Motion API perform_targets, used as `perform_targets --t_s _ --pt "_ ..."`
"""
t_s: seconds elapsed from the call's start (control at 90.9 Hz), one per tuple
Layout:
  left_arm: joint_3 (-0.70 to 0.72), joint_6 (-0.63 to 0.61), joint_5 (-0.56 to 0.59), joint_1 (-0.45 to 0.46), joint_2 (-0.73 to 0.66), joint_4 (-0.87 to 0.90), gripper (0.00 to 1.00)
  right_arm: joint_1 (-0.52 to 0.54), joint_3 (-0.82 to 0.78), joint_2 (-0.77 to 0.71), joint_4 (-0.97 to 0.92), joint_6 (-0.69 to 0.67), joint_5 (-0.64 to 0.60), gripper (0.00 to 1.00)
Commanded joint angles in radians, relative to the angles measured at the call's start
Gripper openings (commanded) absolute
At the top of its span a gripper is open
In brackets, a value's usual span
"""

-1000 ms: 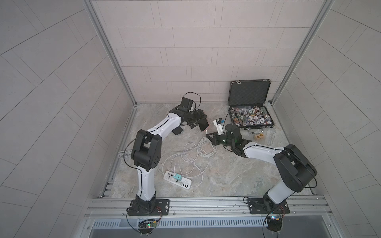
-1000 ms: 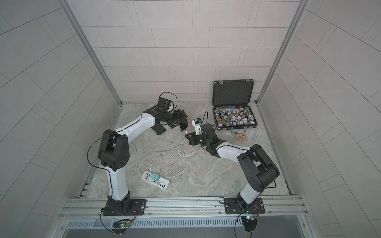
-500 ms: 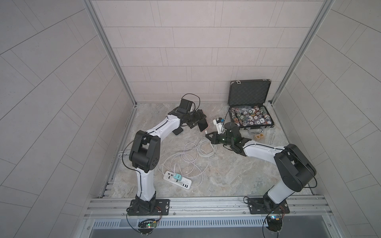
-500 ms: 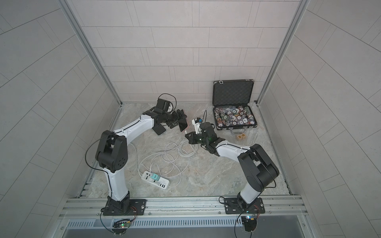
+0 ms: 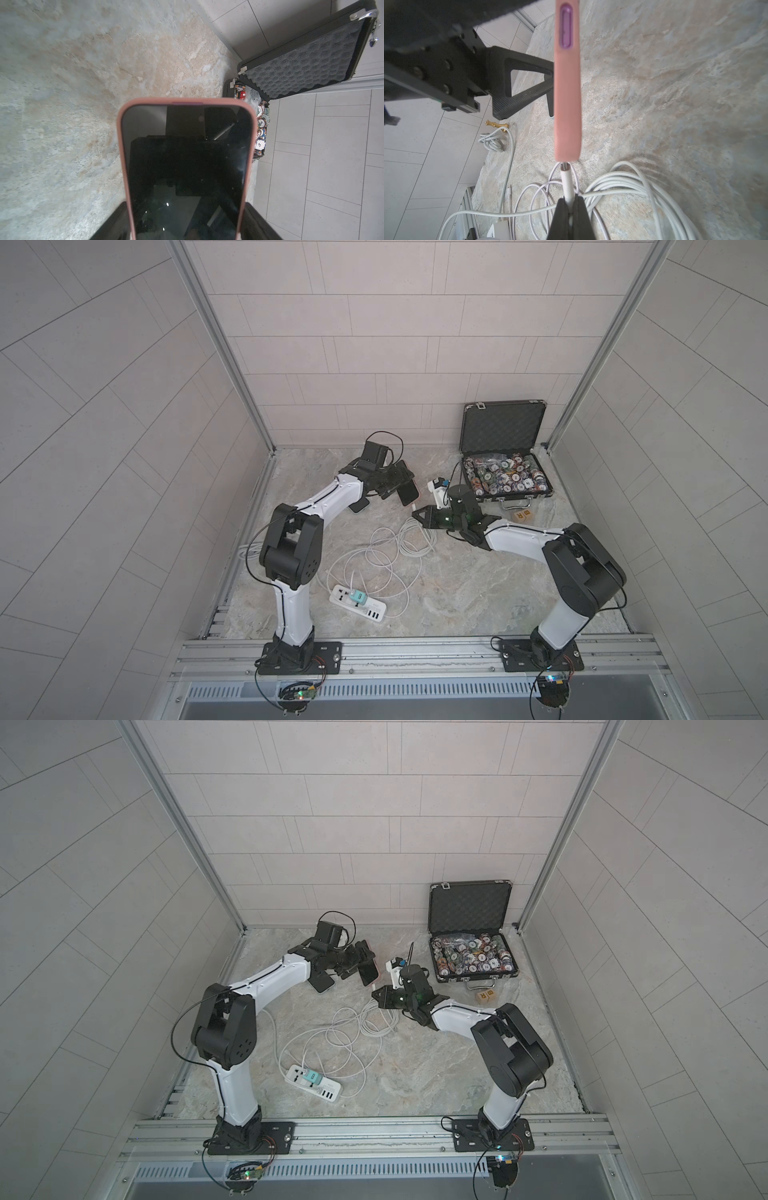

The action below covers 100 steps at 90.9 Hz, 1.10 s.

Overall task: Plug the charging cable into the phone
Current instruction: Insert the charging cable into the phone.

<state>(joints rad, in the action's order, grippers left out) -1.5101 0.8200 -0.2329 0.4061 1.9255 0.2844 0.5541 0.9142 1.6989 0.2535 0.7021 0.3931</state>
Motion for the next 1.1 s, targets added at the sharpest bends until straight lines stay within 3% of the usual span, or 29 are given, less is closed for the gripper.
perform_targets --t_s 0.0,0.759,1.09 --pt "0.016 -0.012 -0.065 0.016 -0.054 0.001 0.5 -0.01 0.036 0.015 0.013 0.02 -0.034 0.0" --pt "0.06 -0.09 -0.122 0.032 -0.07 -0.04 0.41 -0.046 0.069 -0.02 -0.094 -0.079 -0.037 0.0" --pt "0.048 -0.119 -0.165 0.032 -0.061 -0.036 0.37 -0.046 0.038 -0.074 -0.073 -0.274 0.017 0.0"
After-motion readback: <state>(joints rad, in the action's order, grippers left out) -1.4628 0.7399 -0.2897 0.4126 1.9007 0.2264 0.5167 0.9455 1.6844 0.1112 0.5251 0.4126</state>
